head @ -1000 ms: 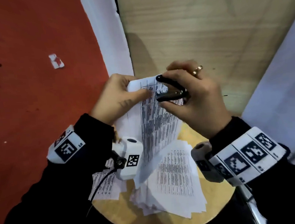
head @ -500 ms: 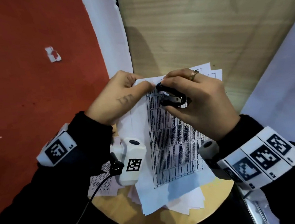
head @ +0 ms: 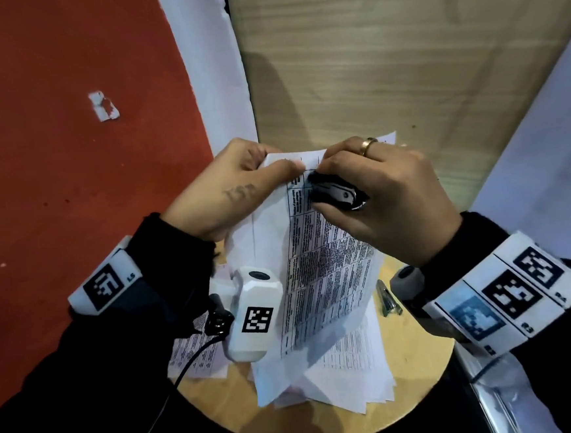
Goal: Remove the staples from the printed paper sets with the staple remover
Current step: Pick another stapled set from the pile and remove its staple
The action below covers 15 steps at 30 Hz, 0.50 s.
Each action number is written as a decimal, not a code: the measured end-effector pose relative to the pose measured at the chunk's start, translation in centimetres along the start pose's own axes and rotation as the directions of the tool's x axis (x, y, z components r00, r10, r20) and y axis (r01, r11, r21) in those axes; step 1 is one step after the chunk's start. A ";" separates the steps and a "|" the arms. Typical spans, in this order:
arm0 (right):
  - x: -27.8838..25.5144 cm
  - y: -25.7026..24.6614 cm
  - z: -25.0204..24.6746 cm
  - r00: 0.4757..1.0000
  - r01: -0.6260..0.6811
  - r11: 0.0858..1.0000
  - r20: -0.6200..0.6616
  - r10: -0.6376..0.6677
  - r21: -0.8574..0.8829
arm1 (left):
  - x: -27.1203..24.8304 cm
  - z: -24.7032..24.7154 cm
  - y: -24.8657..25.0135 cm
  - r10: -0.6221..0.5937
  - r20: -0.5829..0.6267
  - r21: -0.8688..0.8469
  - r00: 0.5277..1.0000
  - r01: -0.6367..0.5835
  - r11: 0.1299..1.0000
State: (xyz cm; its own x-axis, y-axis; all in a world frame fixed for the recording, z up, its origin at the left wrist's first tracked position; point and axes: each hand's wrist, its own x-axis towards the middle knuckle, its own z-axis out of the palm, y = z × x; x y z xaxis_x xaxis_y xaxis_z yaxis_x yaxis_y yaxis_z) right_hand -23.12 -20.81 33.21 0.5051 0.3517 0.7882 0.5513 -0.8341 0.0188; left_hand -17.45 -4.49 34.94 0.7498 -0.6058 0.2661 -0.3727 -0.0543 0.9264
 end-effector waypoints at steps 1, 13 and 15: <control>0.0 0.0 -0.1 1.000 -0.004 1.000 -0.001 0.004 0.002 | 0.0 -0.1 0.0 0.003 0.008 0.002 1.000 -0.003 1.000; -0.2 0.2 0.1 0.984 -0.180 0.973 0.019 0.179 0.144 | -0.3 -0.8 -0.3 -0.015 -0.031 -0.008 0.999 0.015 1.000; -0.5 0.4 0.1 0.958 -0.280 0.926 0.009 0.287 0.253 | -0.4 -0.8 -0.4 -0.024 -0.053 -0.010 0.998 0.023 1.000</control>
State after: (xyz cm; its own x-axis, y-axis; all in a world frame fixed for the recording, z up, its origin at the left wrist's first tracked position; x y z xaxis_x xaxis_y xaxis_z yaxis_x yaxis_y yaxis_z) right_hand -23.13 -21.25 32.75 0.6482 0.1010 0.7548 0.5372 -0.7632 -0.3592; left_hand -17.14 -3.64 34.63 0.7863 -0.5615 0.2579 -0.3499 -0.0605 0.9349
